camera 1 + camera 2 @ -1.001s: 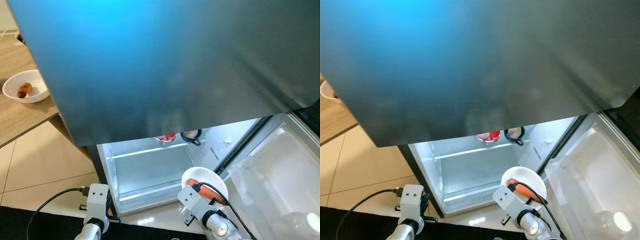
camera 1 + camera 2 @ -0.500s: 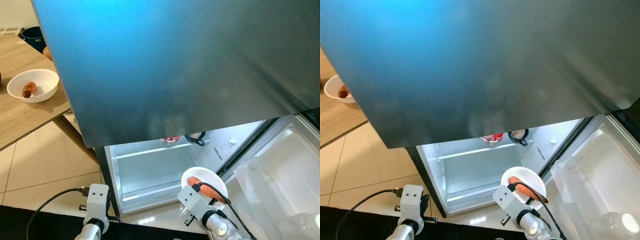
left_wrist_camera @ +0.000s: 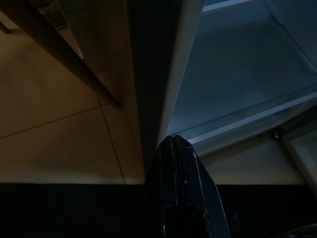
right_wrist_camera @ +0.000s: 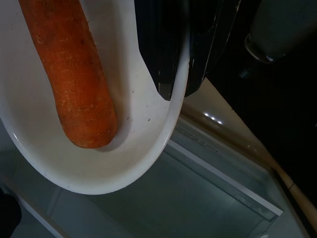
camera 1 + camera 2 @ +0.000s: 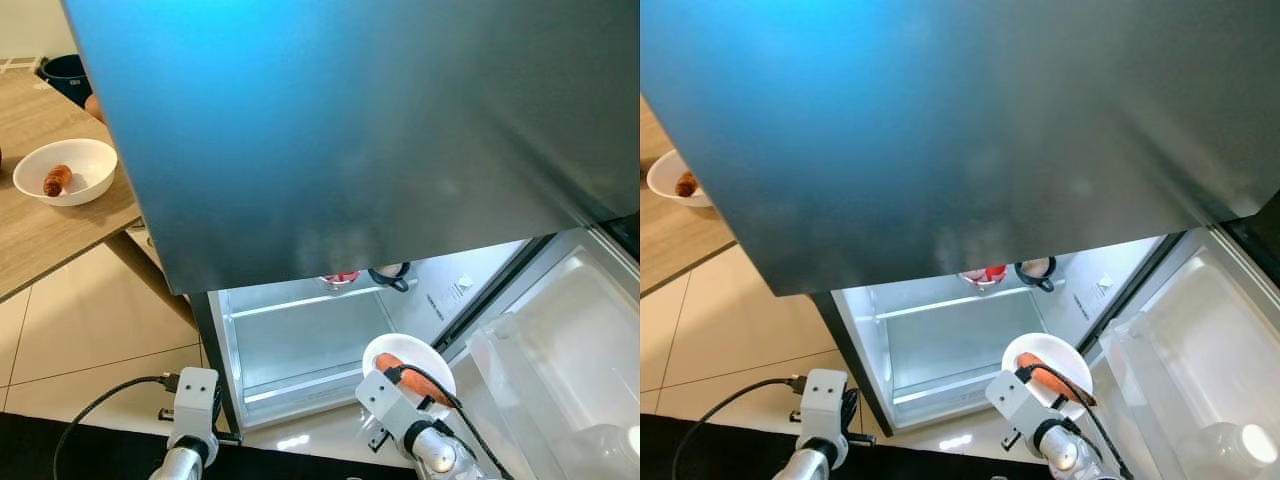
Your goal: Restocking fridge
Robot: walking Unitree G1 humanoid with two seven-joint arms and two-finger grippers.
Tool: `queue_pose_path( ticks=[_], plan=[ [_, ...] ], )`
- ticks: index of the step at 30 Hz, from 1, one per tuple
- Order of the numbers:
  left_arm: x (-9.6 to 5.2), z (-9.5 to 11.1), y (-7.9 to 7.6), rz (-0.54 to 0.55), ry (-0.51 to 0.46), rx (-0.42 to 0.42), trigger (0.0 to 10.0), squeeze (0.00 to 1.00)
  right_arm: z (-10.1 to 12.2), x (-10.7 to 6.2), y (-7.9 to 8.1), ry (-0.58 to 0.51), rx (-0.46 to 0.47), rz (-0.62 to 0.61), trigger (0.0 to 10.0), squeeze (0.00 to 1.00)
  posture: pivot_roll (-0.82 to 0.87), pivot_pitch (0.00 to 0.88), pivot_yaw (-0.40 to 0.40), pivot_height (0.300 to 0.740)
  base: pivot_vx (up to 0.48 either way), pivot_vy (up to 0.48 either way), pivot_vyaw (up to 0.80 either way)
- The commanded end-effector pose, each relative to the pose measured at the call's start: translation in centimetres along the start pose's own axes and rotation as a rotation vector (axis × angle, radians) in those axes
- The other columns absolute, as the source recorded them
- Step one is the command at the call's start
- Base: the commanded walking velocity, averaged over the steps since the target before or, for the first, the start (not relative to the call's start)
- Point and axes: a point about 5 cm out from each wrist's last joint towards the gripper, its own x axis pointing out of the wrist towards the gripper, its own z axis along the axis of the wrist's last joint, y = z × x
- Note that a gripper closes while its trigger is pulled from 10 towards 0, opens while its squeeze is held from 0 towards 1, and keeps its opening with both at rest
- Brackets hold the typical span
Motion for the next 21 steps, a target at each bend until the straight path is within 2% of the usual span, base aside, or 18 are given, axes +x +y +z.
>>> queue_pose_path(
  ticks=[1,5,6,9,21],
  plan=[
    [-0.35,-0.51,0.06,-0.011,0.020,0.068,10.0,0.00,-0.07,-0.11,0.00,-0.008,0.007,-0.003,10.0,0.00,-0.07,0.090,-0.055,0.740,0.000,0.000,0.00],
    [-0.36,-0.51,-0.03,-0.016,0.017,0.072,10.0,0.00,-0.07,-0.11,-0.02,-0.009,0.007,-0.004,10.0,0.00,-0.07,0.091,-0.055,0.740,0.000,-0.360,0.00],
    [-0.35,-0.59,0.04,-0.001,0.023,0.038,10.0,0.00,-0.06,-0.11,-0.03,-0.009,0.007,-0.004,10.0,0.00,-0.07,0.092,-0.054,0.740,0.000,-0.480,0.00],
    [-0.31,-0.67,0.34,0.035,0.034,0.006,10.0,0.00,-0.09,-0.12,-0.05,-0.008,0.008,-0.005,10.0,0.00,-0.07,0.095,-0.056,0.740,0.000,0.000,0.00],
    [-0.51,-0.77,0.13,0.023,0.023,0.014,10.0,0.00,-0.20,-0.20,-0.06,-0.008,0.007,-0.001,10.0,0.00,-0.07,0.099,-0.059,0.740,0.000,0.000,0.00]
  ],
)
